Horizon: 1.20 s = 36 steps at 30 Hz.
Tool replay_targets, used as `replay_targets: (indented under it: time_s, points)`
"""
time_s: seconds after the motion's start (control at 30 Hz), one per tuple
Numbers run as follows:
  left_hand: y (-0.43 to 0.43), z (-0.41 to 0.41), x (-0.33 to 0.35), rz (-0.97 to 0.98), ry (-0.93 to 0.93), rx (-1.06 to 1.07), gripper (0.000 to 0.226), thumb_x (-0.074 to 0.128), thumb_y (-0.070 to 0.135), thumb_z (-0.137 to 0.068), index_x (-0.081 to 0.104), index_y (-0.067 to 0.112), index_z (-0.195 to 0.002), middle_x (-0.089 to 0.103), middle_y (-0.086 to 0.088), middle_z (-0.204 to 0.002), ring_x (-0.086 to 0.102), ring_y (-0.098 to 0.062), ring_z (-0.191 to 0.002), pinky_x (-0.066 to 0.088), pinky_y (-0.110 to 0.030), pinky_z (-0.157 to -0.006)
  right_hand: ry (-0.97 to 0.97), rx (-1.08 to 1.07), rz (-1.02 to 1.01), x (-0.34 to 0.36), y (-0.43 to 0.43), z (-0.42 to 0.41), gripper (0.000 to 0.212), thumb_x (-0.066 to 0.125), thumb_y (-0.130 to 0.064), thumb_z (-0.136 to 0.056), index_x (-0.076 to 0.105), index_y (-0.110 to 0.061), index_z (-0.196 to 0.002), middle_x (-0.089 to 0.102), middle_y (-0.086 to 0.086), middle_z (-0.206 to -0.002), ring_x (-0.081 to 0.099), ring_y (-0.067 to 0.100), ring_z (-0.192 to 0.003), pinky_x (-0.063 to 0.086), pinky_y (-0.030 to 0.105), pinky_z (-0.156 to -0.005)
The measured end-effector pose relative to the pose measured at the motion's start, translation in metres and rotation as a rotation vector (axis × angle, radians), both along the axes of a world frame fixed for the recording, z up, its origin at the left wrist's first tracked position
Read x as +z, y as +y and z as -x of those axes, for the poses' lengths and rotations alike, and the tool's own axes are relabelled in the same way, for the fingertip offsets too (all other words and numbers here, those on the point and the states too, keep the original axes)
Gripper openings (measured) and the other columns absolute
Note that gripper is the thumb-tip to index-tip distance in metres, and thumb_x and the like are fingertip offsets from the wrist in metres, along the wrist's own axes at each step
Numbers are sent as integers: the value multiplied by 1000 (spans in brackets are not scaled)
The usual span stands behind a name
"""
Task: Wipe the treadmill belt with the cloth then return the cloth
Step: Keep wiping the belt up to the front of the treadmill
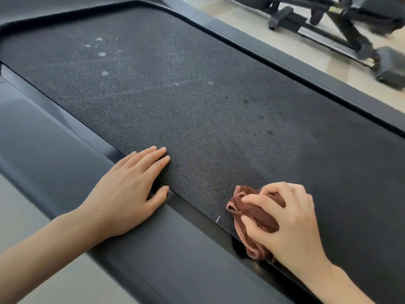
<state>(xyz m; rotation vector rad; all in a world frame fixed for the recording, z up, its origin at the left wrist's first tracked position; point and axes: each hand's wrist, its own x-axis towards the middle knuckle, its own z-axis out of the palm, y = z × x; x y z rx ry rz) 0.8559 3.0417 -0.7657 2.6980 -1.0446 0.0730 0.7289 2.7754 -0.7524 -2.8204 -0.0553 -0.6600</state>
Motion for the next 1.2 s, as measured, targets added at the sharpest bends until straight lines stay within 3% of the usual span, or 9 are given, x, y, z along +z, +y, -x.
replay_targets:
  time_s: [0.17, 0.27, 0.4, 0.53, 0.73, 0.87, 1.07, 1.2]
  points:
    - [-16, -13, 0, -18, 9, -45, 72, 25, 58, -88, 43, 14, -142, 35, 2, -151, 25, -15, -141, 17, -38, -115, -81, -15, 2, -1, 5, -66, 19, 63, -48, -71, 70, -32, -80, 58, -7, -84, 53, 24, -84, 40, 37, -73]
    - [-40, -28, -1, -24, 4, -56, 77, 20, 61, -86, 40, 13, -144, 32, 0, -152, 23, -17, -143, 14, -40, -116, -74, -122, 17, -3, 1, -135, 26, 57, -53, -72, 70, -33, -82, 58, -4, -84, 54, 27, -85, 34, 33, -72]
    - [-61, -33, -3, -17, -6, -31, 81, 19, 62, -84, 39, 10, -144, 32, -4, -152, 23, -21, -143, 12, -44, -116, 35, -300, 77, -2, 2, -209, 29, 57, -52, -81, 68, -32, -99, 59, -1, -105, 50, 30, -103, 30, 35, -80]
    - [-57, -31, -4, 9, 18, -41, 83, 14, 63, -83, 34, 13, -146, 27, -1, -154, 17, -19, -144, 6, -40, -117, 17, -257, 96, -4, 1, -184, 29, 55, -53, -81, 68, -33, -98, 58, -1, -101, 52, 30, -98, 28, 34, -76]
    - [-51, -28, -7, 24, 13, -61, 80, 19, 62, -85, 38, 12, -144, 31, -3, -153, 22, -21, -143, 12, -43, -117, 48, -45, 60, 5, -27, -39, 29, 55, -51, -77, 70, -31, -91, 56, -6, -91, 51, 23, -89, 34, 35, -77]
    - [-52, -30, -9, -2, 3, -85, 79, 20, 62, -86, 36, 12, -145, 30, -3, -153, 21, -22, -143, 12, -44, -116, 32, -82, 60, 9, -63, 3, 28, 57, -46, -75, 72, -26, -90, 58, -4, -89, 52, 26, -84, 39, 40, -76]
    - [-77, -47, -5, -14, 19, -137, 81, 12, 65, -85, 27, 18, -149, 20, 2, -156, 11, -17, -145, 4, -43, -118, -56, -209, 22, -2, -78, -71, 32, 55, -51, -73, 73, -27, -85, 59, -2, -82, 53, 26, -80, 43, 38, -73]
    - [-111, -50, -6, -9, 11, -167, 80, 11, 63, -85, 28, 19, -149, 21, 2, -156, 12, -16, -145, 3, -44, -118, 0, -373, 29, 2, -100, -158, 36, 54, -58, -77, 71, -33, -97, 60, 1, -96, 54, 31, -94, 40, 37, -80]
